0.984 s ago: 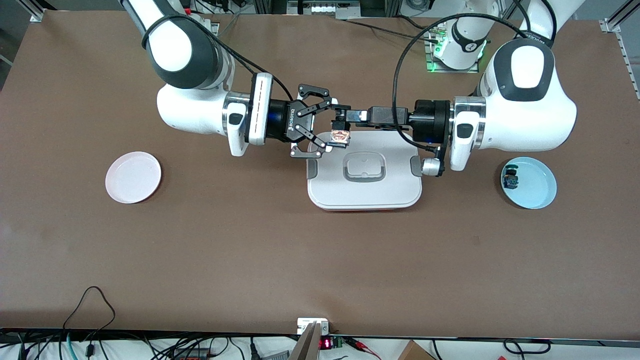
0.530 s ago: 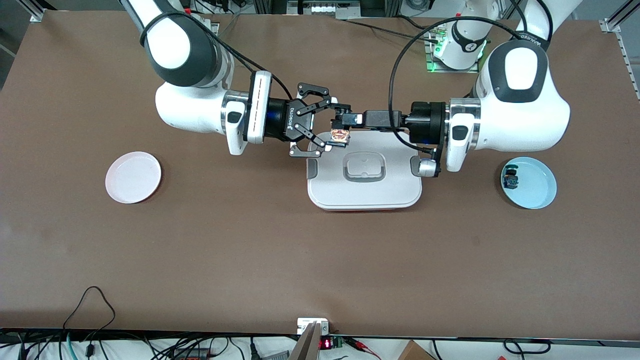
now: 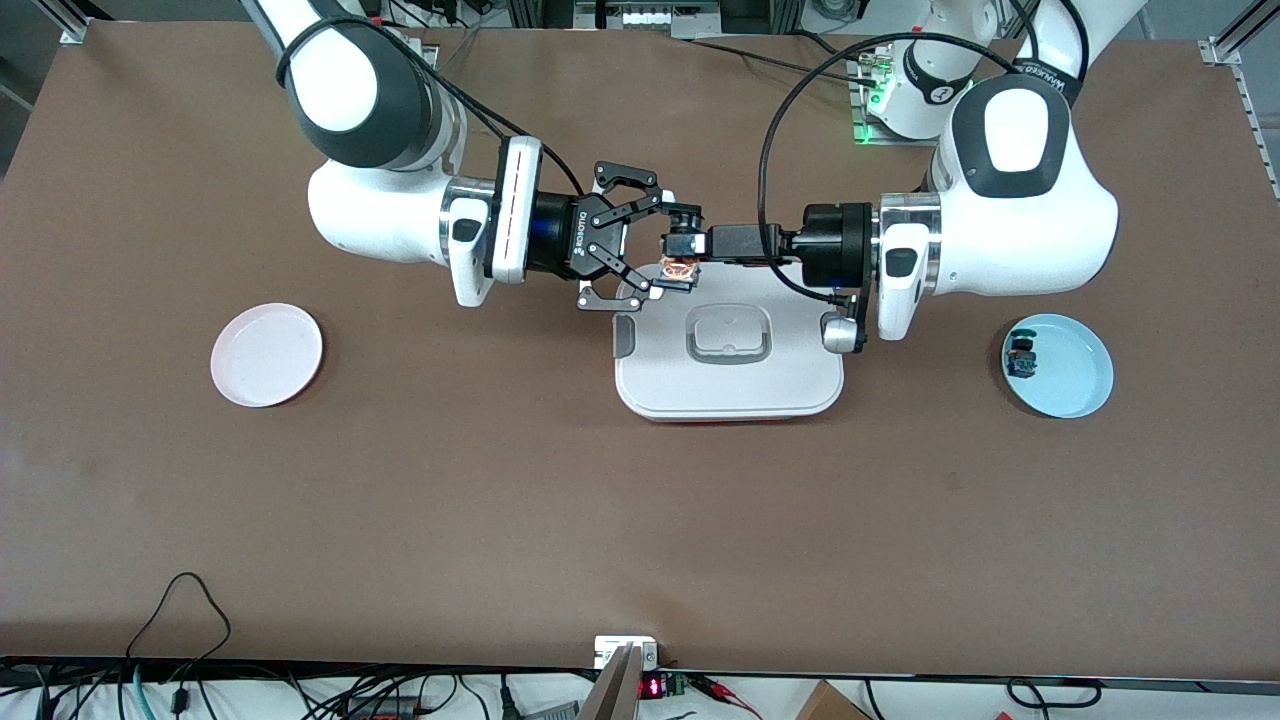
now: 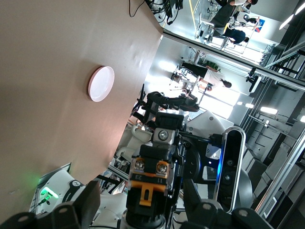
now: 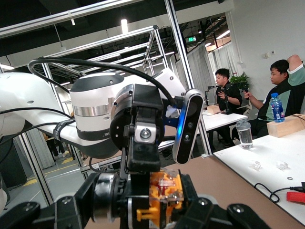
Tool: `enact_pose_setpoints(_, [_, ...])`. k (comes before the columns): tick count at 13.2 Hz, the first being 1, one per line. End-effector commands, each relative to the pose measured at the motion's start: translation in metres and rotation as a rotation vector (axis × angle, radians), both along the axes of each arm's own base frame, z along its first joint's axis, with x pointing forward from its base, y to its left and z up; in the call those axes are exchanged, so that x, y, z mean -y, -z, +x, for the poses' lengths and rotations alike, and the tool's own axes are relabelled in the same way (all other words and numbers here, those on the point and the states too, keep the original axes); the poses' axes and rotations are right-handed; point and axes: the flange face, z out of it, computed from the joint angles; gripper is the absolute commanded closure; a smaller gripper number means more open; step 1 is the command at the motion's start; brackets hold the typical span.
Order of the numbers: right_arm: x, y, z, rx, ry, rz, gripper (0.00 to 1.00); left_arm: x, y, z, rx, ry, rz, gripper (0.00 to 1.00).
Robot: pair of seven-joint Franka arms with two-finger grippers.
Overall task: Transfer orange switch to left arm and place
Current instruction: 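Close the left gripper on the switch held by the right gripper, then open the right gripper and withdraw while the left gripper pulls the switch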
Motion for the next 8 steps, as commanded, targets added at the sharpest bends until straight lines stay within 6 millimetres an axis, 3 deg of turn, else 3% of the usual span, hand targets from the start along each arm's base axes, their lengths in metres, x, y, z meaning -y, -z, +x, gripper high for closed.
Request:
enact_pose_setpoints(1, [0.000, -0.010, -0.005, 0.019, 0.017, 0.011, 1.00, -0.004, -0.006, -0.003, 0.001, -0.022, -0.012, 0.51])
enact_pose_setpoints(2, [0.000, -0.011, -0.005, 0.016, 0.018, 0.012, 1.00, -0.004, -0.007, -0.003, 0.003, -0.023, -0.011, 0.53])
enact_pose_setpoints(4, [0.000, -0.008, -0.006, 0.014, 0.016, 0.008, 1.00, -0.010, -0.008, 0.000, 0.010, -0.030, -0.010, 0.68])
enact_pose_setpoints(6, [-0.005, -0.004, -0.011, 0.013, 0.005, 0.003, 0.96, -0.013, -0.009, 0.001, 0.016, -0.031, -0.007, 0.90])
enact_pose_setpoints(7, [-0.005, -0.002, -0.012, 0.006, 0.008, 0.004, 0.85, -0.014, -0.009, 0.001, 0.009, -0.030, -0.008, 0.99])
enact_pose_setpoints(8, [-0.004, 0.000, -0.013, 0.000, 0.010, 0.002, 0.72, -0.015, -0.009, 0.002, 0.010, -0.032, -0.008, 1.00])
